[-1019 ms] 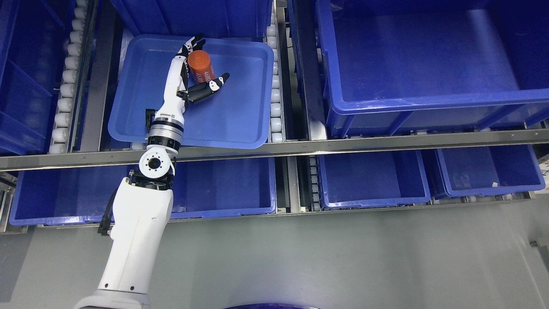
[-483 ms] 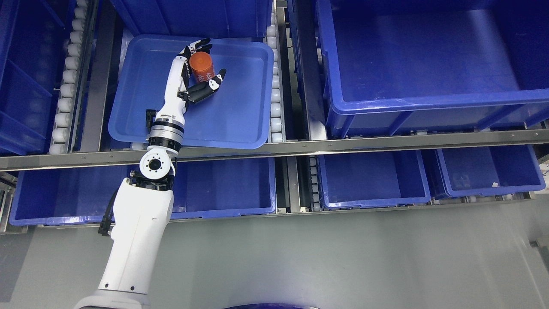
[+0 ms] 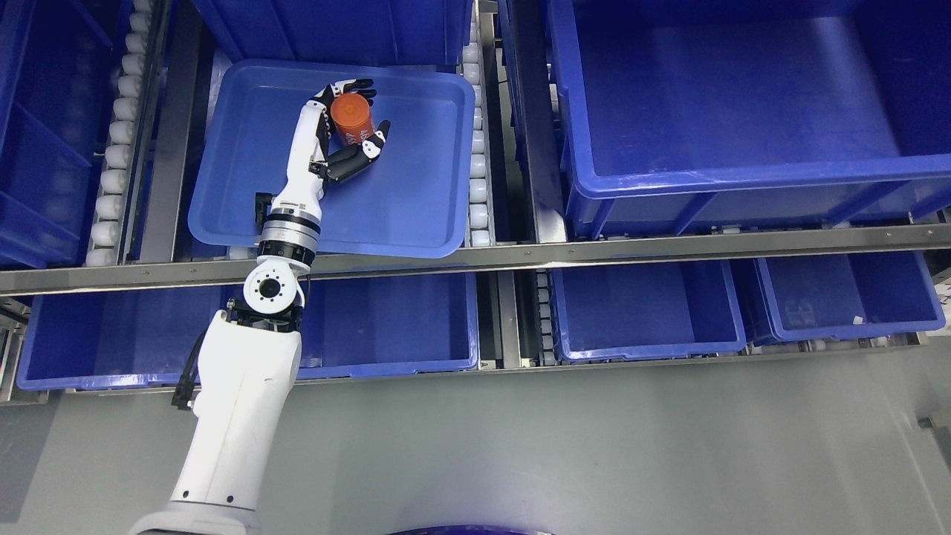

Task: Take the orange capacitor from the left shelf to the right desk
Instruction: 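Close the left hand on the capacitor and lift it from the bin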

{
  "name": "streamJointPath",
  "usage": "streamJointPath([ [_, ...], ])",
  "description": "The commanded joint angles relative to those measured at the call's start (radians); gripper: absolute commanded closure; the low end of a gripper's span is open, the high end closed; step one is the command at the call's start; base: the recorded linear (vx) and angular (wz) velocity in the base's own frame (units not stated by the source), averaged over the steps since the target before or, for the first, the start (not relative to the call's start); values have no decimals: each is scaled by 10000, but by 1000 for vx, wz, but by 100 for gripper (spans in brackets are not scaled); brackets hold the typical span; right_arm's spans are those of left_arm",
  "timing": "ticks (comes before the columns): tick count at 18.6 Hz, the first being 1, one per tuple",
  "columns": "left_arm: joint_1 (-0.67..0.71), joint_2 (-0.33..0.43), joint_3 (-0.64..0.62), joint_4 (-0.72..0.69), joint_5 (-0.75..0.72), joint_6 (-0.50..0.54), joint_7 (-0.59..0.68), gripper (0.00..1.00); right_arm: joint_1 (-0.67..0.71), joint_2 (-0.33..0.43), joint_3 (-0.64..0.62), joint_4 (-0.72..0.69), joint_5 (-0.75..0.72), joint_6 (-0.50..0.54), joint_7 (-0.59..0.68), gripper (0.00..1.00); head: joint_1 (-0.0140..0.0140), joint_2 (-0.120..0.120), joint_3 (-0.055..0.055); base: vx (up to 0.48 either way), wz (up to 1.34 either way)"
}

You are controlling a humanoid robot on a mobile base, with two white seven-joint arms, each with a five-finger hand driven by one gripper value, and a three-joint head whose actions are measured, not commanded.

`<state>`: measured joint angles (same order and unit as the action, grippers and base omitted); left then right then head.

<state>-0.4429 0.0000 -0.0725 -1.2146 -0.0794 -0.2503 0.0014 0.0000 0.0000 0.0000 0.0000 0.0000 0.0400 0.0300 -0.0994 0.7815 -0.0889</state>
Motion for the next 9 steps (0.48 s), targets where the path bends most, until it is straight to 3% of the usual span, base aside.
streamJointPath([
  [1,27,174,126,365,103,-594,32,88,337,-175,-107,-230,0,-2,22,0,0,0,0,0,0],
  [4,57,174,203,380,348,-978,47,100,337,-175,-123,-230,0,-2,22,0,0,0,0,0,0],
  [9,119,174,234,-107,685,-1362,32,100,337,-175,-108,-230,0,-2,7,0,0,0,0,0,0],
])
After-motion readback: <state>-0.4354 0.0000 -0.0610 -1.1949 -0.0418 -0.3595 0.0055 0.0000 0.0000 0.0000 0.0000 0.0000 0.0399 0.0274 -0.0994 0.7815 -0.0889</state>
